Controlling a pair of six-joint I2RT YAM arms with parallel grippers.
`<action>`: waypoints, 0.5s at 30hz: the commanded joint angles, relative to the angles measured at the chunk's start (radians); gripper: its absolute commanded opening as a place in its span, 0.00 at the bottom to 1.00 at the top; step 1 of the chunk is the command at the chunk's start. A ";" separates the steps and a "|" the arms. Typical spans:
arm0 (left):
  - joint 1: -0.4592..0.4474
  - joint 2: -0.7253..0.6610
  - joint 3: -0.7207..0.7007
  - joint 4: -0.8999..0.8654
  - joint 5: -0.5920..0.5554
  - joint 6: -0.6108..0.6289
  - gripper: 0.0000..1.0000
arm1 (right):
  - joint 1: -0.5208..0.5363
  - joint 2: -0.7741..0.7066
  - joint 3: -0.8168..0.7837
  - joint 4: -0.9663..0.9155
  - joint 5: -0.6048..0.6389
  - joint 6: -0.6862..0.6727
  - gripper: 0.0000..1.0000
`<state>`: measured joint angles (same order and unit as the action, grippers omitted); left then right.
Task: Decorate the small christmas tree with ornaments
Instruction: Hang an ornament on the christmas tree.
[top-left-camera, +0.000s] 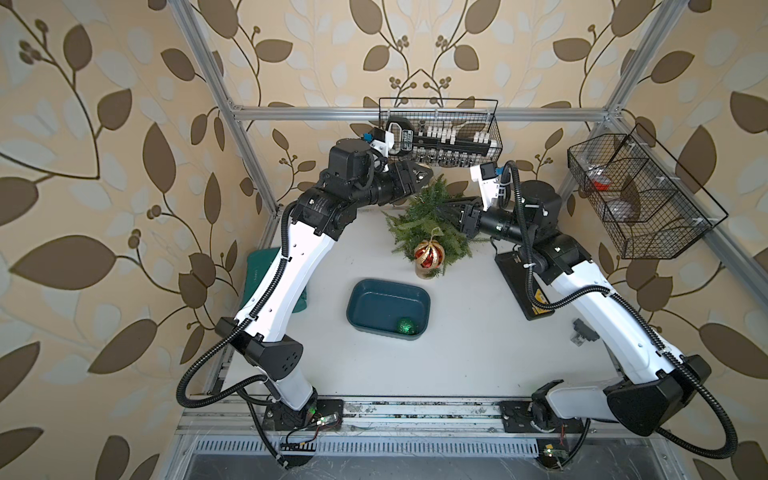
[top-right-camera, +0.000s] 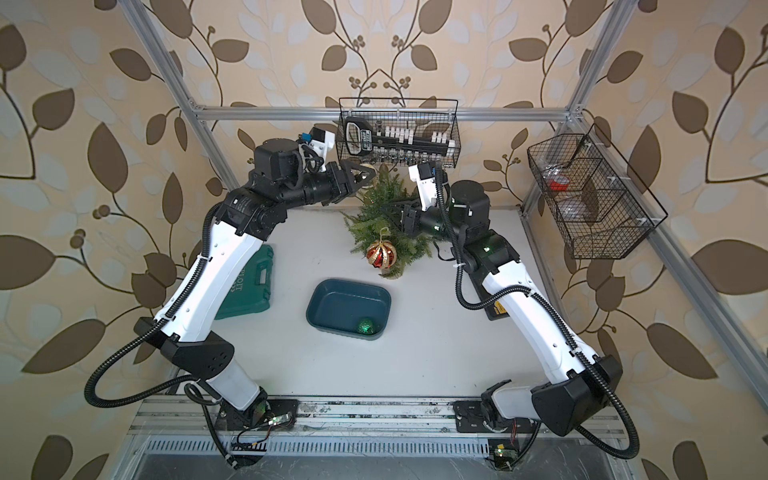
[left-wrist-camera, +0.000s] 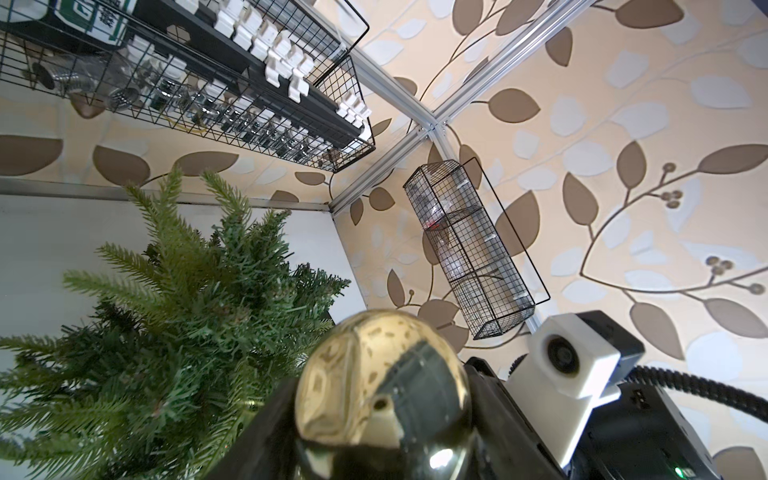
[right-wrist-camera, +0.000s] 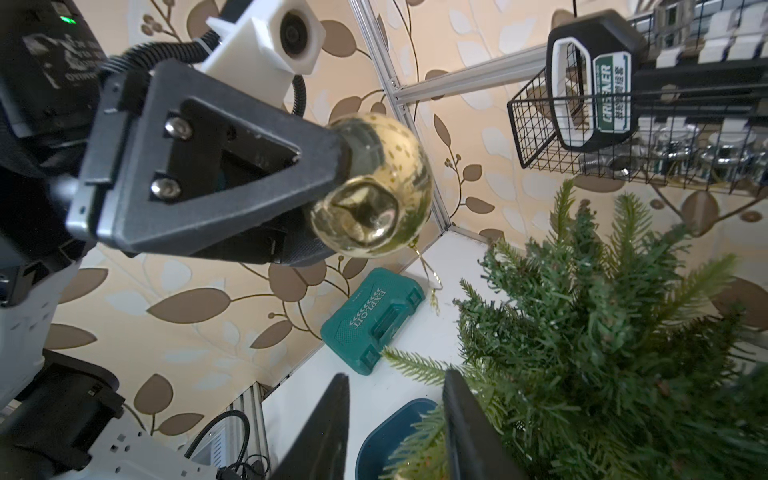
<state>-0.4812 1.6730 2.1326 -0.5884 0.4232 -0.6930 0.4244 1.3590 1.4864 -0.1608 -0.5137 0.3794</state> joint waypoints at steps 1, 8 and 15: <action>0.020 0.026 0.036 0.061 0.037 -0.034 0.54 | -0.009 0.002 0.030 0.019 -0.015 -0.016 0.37; 0.040 0.076 0.061 0.071 0.048 -0.059 0.54 | -0.015 -0.047 -0.019 0.039 0.000 -0.011 0.37; 0.042 0.107 0.077 0.075 0.035 -0.061 0.55 | -0.017 -0.092 -0.064 0.054 0.011 -0.014 0.37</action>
<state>-0.4500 1.7863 2.1521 -0.5701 0.4438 -0.7452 0.4099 1.2945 1.4525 -0.1326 -0.5098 0.3763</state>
